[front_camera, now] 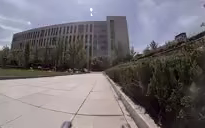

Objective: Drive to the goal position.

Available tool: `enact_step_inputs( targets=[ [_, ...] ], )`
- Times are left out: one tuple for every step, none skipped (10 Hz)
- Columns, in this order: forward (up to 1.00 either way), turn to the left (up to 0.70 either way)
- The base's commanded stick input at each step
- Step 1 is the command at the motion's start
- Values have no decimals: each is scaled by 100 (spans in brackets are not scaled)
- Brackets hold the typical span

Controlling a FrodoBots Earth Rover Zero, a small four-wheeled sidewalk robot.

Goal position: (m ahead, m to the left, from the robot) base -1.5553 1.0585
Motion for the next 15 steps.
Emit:
enact_step_inputs(
  targets=[
    [0, 0],
    [0, 0],
    [3, 0],
    [1, 0],
    [4, 0],
    [4, 0],
    [4, 0],
    [4, 0],
    [4, 0],
    [4, 0],
    [0, 0],
    [4, 0],
    [4, 0],
    [4, 0],
    [4, 0]
  ],
)
